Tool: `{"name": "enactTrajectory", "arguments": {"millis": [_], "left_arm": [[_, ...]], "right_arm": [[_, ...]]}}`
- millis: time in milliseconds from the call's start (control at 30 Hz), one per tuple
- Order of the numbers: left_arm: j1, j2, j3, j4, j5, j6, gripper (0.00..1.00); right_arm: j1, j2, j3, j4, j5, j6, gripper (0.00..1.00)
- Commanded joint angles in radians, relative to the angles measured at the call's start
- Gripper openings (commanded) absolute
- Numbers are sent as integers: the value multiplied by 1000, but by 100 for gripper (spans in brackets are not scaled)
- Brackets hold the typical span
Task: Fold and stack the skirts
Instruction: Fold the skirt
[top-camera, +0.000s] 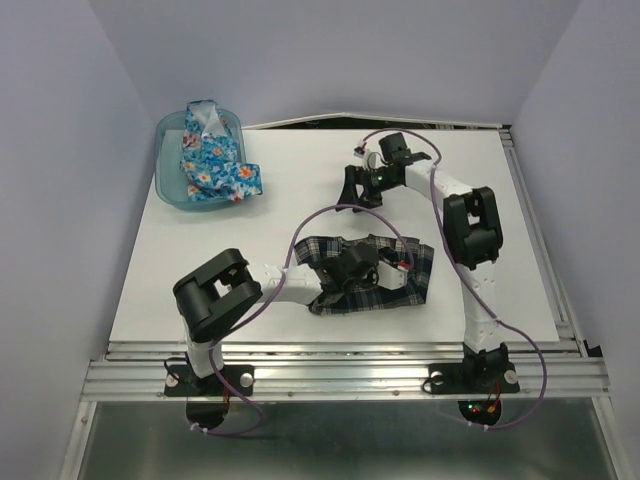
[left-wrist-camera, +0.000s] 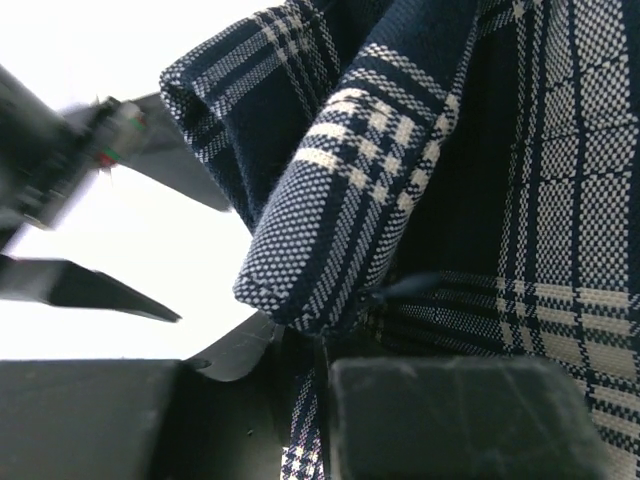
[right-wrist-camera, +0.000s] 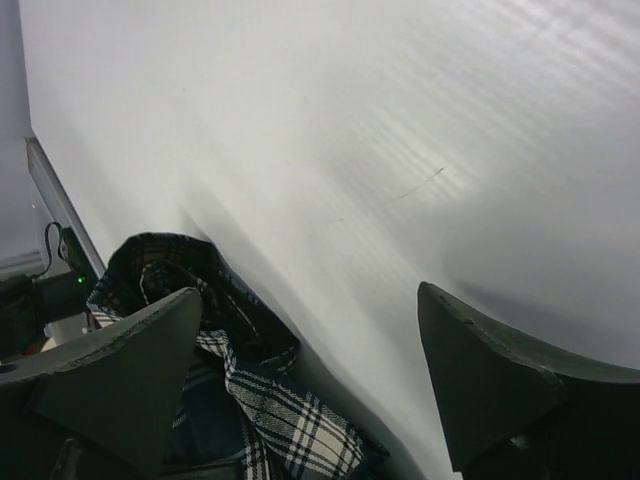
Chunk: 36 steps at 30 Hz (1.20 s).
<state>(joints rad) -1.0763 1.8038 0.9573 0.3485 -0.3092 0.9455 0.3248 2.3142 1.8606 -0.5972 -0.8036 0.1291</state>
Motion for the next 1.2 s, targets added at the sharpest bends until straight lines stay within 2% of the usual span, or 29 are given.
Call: {"name": "enactTrajectory", "arguments": {"millis": [0,167,333,533,567,600,700,733,767,800,933,1067,1167], "left_arm": [[-7,6,49,-43,28,-1,28],[22,-27,135,-130,35,-8,39],[90,-60,277,-239,65,-42,45],[148,-75,480,-386,85,-138,47],[162,-78,480,-387,96,-169,47],[179,-89,541,-466,120,-207,47],[277,-138,612,-618,315,-416,46],[304,-152,610,-649,469,-469,45],[329,-168,582,-686,542,-575,43],[370,-204,551,-687,678,-630,41],[426,-288,339,-584,998,-868,40],[434,-252,160,-444,1136,-1020,38],[443,-193,103,-357,1177,-1109,36]], "right_arm": [[-82,-10,101,4,-37,41,99],[-208,-71,170,0,-54,70,100],[-319,-156,187,-22,-98,86,100],[-375,-343,57,-29,-111,49,95],[-375,-375,29,-29,-120,43,93],[-375,-436,-3,-21,-143,41,88],[-375,-544,-168,-7,-236,29,75],[-363,-567,-199,-21,-246,27,73],[-354,-587,-234,-24,-256,26,67],[-345,-625,-276,-24,-297,27,66],[-247,-699,-534,-35,-362,-34,65],[-159,-690,-658,-91,-364,-107,67],[-147,-650,-713,-119,-382,-117,68]]}}
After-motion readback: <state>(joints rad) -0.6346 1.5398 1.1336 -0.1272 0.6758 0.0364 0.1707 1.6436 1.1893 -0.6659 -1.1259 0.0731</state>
